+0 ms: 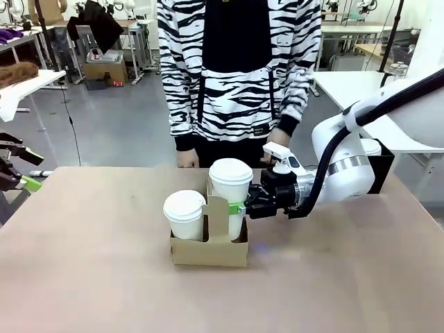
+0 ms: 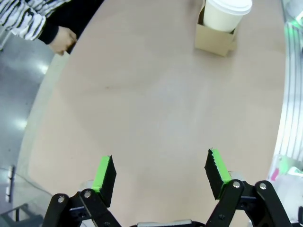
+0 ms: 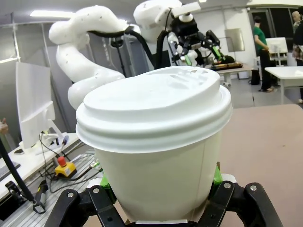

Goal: Pour a drink into a cup and package it in a carrier.
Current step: Insert the held 600 ml Paper Cup into the Cup Carrier.

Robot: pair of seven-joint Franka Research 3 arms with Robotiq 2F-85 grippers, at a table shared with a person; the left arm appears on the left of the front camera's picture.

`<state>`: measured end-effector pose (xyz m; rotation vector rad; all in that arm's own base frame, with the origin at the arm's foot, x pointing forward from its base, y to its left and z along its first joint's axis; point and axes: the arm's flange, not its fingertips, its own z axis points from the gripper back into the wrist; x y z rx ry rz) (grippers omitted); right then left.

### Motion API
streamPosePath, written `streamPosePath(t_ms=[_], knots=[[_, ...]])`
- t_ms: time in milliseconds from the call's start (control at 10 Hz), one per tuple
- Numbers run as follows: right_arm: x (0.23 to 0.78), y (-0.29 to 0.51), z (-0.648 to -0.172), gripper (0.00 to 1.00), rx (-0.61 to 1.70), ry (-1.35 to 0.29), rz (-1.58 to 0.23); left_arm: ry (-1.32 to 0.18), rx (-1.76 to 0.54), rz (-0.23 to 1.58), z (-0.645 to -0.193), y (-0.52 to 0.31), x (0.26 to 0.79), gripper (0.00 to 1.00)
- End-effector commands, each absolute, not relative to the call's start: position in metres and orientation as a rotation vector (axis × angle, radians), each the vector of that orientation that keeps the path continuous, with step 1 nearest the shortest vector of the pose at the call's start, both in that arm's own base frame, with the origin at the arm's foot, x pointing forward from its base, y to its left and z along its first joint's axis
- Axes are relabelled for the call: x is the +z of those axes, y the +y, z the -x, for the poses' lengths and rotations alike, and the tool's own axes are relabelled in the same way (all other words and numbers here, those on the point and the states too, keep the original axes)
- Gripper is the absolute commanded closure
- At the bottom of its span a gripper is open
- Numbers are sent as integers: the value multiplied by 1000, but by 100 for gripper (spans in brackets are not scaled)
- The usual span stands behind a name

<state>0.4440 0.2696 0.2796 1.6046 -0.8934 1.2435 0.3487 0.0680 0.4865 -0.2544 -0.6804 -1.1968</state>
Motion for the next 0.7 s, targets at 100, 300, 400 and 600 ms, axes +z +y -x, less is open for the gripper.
streamPosePath(t_ms=[100, 300, 400, 600], knots=[[264, 268, -447, 17, 1313, -888, -1609, -685, -1187, 268, -348, 65, 490, 6], [248, 267, -450, 17, 1341, -876, -1613, -685, -1187, 268, -348, 65, 490, 6], [242, 266, -451, 17, 1361, -873, -1611, -685, -1187, 268, -348, 65, 490, 6], [238, 263, -450, 0, 1408, -917, -1573, -685, -1187, 268, -348, 65, 490, 6]])
